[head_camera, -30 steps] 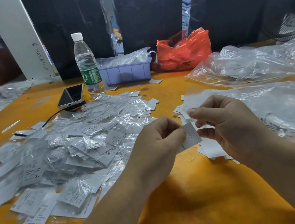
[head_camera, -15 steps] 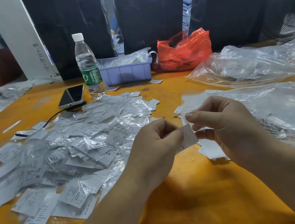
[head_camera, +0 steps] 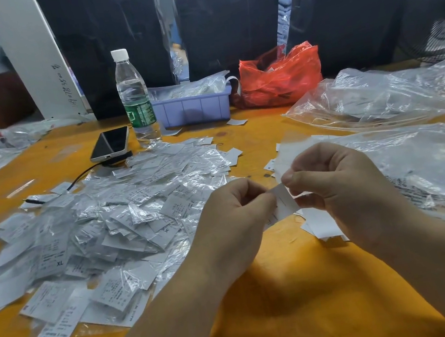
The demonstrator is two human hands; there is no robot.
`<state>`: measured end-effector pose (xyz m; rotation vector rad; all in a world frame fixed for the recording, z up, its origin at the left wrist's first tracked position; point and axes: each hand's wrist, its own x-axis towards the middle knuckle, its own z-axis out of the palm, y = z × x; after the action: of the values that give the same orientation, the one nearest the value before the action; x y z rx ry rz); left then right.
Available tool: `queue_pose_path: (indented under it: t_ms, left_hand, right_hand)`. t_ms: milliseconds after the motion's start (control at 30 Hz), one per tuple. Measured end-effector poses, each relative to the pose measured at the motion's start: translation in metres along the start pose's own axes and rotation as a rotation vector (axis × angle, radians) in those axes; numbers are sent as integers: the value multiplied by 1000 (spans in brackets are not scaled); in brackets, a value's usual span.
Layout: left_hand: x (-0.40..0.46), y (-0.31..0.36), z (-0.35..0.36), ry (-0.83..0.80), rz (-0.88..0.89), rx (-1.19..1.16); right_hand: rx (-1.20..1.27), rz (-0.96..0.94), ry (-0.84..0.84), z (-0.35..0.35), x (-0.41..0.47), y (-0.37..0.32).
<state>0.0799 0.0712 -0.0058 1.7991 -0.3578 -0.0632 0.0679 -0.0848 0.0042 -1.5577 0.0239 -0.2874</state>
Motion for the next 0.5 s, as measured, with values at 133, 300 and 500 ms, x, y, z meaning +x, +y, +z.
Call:
queue_pose_path:
  t_ms: [133,300,500]
  left_hand:
    - [0,0,0,-6,3,-14]
    - [0,1,-1,-17,-8,-38]
    - [-1,3,0,-18,-7,-52]
  right_hand:
    - [2,15,-1,-1,2,2]
    - [-4,29,-2,0,3,2]
    - [63,53,-5,0,2,1]
